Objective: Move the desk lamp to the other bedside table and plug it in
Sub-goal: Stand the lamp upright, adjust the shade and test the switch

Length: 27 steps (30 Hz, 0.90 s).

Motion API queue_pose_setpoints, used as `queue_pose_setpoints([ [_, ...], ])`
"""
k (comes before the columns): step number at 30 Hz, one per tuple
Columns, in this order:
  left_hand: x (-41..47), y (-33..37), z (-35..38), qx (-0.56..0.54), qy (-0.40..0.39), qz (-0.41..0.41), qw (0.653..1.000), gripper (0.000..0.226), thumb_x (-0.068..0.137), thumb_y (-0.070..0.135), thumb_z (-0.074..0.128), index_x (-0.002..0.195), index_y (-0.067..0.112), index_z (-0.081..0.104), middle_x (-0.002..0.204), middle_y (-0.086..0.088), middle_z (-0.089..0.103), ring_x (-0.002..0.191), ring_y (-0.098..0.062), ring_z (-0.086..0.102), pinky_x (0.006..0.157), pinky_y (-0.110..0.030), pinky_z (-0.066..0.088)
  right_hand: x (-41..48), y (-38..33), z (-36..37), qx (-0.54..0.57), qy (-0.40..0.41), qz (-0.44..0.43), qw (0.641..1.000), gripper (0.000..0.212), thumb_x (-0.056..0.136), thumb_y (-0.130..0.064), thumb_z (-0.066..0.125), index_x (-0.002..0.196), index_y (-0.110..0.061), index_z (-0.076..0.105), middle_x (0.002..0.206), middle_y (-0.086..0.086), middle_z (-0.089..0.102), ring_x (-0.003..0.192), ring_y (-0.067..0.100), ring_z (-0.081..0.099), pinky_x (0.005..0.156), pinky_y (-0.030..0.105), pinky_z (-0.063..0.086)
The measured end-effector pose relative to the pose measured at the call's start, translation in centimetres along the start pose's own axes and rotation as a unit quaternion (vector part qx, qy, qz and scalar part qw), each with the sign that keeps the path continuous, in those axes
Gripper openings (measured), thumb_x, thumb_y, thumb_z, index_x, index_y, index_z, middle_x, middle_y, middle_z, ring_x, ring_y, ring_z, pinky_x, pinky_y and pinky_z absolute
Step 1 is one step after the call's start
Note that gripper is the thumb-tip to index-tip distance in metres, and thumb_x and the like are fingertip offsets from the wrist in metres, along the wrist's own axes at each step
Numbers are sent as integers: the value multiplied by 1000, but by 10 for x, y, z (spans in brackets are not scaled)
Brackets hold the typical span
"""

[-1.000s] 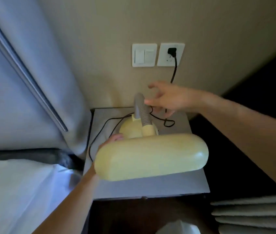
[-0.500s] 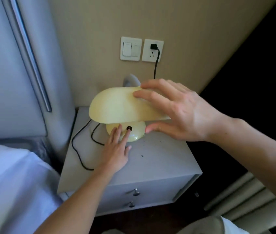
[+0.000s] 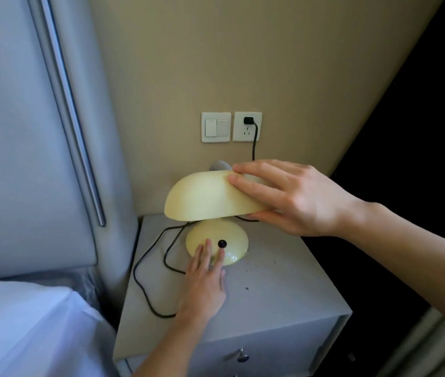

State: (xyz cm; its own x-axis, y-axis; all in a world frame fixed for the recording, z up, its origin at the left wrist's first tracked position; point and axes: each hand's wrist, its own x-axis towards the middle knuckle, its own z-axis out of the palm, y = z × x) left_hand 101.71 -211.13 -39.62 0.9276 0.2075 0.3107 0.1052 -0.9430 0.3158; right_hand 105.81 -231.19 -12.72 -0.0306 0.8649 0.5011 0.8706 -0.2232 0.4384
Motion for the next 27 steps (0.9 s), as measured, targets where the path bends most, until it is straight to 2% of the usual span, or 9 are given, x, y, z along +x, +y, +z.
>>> queue_pose_setpoints([
  [3,0,2,-2,4,-16,0,1000,53,105,37,25,157,29,19,168,-4,-7,154,-25,-8,125,-45,15,20,24,-16,5,-17,-16,1000,54,99,-33,55,142,-2,48,139,21,54,114,38,60,75,49,58],
  [9,-1,5,-6,6,-5,0,1000,55,104,41,20,158,32,17,167,-2,-12,154,-23,-11,124,-37,1,80,72,-47,20,-81,28,996,57,96,-36,50,146,-11,42,138,14,58,110,39,63,84,51,55],
  [11,-2,5,-4,18,-8,0,1000,57,101,44,19,155,30,28,168,-4,0,154,-25,1,123,-38,9,100,84,-54,43,-117,54,991,50,98,-30,53,145,-14,44,126,12,64,101,37,63,85,47,52],
  [14,1,3,-1,22,-8,0,1000,54,98,43,29,147,26,46,164,-9,24,149,-32,26,115,-47,38,129,94,-62,63,-162,110,979,41,98,-26,56,139,-25,50,113,4,68,94,28,58,84,40,48],
  [16,2,1,0,28,-5,3,1000,53,97,43,32,145,26,48,163,-10,28,147,-33,31,111,-46,43,143,98,-66,72,-183,142,970,37,99,-25,55,135,-29,53,107,0,68,95,25,57,82,37,46],
  [20,0,3,-4,27,-2,-4,1000,60,96,49,23,151,31,37,167,-4,10,153,-26,14,118,-39,20,152,98,-65,83,-183,167,965,38,98,-26,57,135,-30,54,107,0,68,98,25,57,83,36,45],
  [23,2,5,-7,15,-3,-1,1000,65,94,52,16,155,32,27,168,-1,-3,154,-24,1,121,-38,13,140,89,-55,76,-124,155,977,41,94,-26,62,135,-27,55,113,5,70,99,31,60,89,46,50],
  [25,1,3,-4,26,4,4,1000,61,96,49,22,153,30,33,168,-4,7,154,-28,10,120,-42,25,119,68,-46,56,15,81,995,41,91,-25,65,131,-15,60,123,8,67,107,34,61,94,48,49],
  [27,0,2,-3,19,7,-3,1000,56,97,45,29,151,30,38,167,-4,15,153,-28,17,117,-44,35,86,28,-26,55,180,35,982,23,94,-20,65,110,-5,70,108,11,70,94,33,64,83,43,49],
])
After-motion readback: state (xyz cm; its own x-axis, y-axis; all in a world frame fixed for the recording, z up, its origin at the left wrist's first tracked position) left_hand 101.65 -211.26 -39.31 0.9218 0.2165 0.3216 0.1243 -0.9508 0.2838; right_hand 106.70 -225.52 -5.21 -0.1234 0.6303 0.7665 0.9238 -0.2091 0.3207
